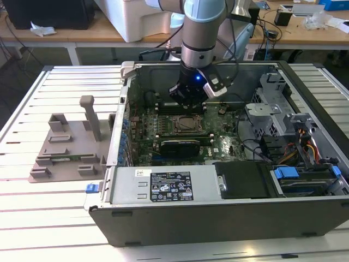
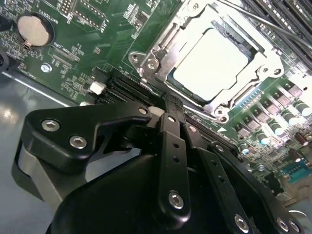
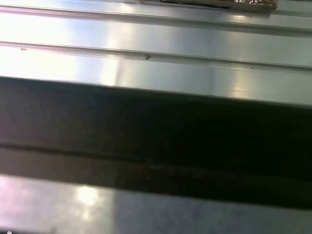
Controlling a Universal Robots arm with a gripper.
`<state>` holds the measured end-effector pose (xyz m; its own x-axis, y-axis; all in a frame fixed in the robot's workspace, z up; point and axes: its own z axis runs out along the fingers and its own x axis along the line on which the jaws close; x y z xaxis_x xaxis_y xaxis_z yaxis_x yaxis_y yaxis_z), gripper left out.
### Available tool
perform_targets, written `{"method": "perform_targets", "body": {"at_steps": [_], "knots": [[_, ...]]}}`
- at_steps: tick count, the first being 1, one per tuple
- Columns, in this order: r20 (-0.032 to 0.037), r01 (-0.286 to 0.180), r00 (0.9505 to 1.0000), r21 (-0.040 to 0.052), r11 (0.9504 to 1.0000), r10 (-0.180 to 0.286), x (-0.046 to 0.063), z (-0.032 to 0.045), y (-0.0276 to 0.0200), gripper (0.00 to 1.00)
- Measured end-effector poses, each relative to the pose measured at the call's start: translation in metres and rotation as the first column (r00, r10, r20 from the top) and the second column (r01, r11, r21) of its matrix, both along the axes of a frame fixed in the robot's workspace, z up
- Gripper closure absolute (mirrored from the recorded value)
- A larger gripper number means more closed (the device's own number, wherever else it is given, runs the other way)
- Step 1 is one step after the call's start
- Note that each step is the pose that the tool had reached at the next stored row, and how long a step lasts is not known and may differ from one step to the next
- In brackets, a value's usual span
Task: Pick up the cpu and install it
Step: 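Install the first cpu locking lever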
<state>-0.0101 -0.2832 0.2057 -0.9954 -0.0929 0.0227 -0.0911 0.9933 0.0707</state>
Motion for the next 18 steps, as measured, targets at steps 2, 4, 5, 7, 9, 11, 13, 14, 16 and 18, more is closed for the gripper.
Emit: {"method": "perform_targets", "body": {"at_steps": [2, 4, 5, 7, 9, 11, 13, 14, 16, 18], "knots": [[-0.0001, 0.0, 1.0, 0.0003, 1.0, 0.0, 0.0017, -0.0008, -0.0009, 0.89], [-0.0002, 0.0, 1.0, 0.0001, 1.0, 0.0, 0.0026, -0.001, -0.0018, 0.89], [-0.0002, 0.0, 1.0, 0.0002, 1.0, 0.0, 0.0029, -0.0011, -0.0024, 0.89], [-0.0003, 0.0, 1.0, 0.0001, 1.0, 0.0, 0.0033, -0.0013, -0.0039, 0.89], [-0.0004, 0.0, 1.0, -0.0001, 1.0, 0.0, 0.0037, -0.002, -0.0045, 0.89], [-0.0005, 0.0, 1.0, -0.0005, 1.0, 0.0, 0.004, -0.0025, -0.0047, 0.89], [-0.0005, 0.0, 1.0, -0.0005, 1.0, 0.0, 0.0043, -0.003, -0.0042, 0.89], [0.0002, 0.0, 1.0, 0.0005, 1.0, 0.0, 0.0046, -0.0037, -0.0037, 0.89], [-0.0004, 0.0, 1.0, 0.0, 1.0, 0.0, 0.0051, -0.0049, -0.0026, 0.89], [0.0002, 0.0, 1.0, 0.0007, 1.0, 0.0, 0.0053, -0.0041, -0.0019, 0.89]]}}
